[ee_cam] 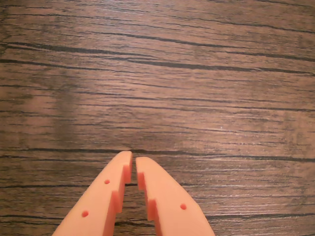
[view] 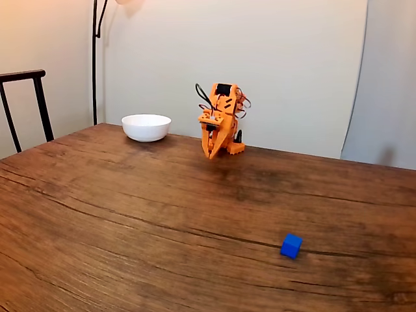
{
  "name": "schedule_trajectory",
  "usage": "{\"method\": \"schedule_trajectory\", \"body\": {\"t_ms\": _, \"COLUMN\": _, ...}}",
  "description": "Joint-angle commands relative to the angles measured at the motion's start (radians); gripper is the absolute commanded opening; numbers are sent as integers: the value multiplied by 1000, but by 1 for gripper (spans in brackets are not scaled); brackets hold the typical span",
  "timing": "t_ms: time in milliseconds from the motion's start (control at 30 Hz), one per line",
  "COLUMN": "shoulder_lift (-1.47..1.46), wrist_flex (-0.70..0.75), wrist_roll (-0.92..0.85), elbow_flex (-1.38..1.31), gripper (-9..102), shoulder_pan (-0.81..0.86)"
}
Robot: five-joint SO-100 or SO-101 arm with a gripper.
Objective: Grasp the cube and drop it in the bowl
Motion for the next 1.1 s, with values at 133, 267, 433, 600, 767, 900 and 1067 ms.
{"method": "schedule_trajectory", "body": {"t_ms": 133, "shoulder_lift": -2, "wrist_flex": -3, "wrist_roll": -3, "elbow_flex": -3, "gripper": 0, "shoulder_pan": 6}}
{"method": "schedule_trajectory", "body": {"t_ms": 267, "shoulder_lift": -2, "wrist_flex": -3, "wrist_roll": -3, "elbow_flex": -3, "gripper": 0, "shoulder_pan": 6}}
{"method": "schedule_trajectory", "body": {"t_ms": 433, "shoulder_lift": -2, "wrist_flex": -3, "wrist_roll": -3, "elbow_flex": -3, "gripper": 0, "shoulder_pan": 6}}
{"method": "schedule_trajectory", "body": {"t_ms": 600, "shoulder_lift": 5, "wrist_flex": 25, "wrist_roll": -15, "elbow_flex": -3, "gripper": 0, "shoulder_pan": 6}}
{"method": "schedule_trajectory", "body": {"t_ms": 767, "shoulder_lift": 15, "wrist_flex": -5, "wrist_roll": -8, "elbow_flex": -3, "gripper": 0, "shoulder_pan": -15}}
{"method": "schedule_trajectory", "body": {"t_ms": 900, "shoulder_lift": 15, "wrist_flex": -12, "wrist_roll": -17, "elbow_flex": -21, "gripper": 0, "shoulder_pan": -112}}
{"method": "schedule_trajectory", "body": {"t_ms": 1067, "shoulder_lift": 14, "wrist_flex": -25, "wrist_roll": -38, "elbow_flex": -187, "gripper": -1, "shoulder_pan": -173}}
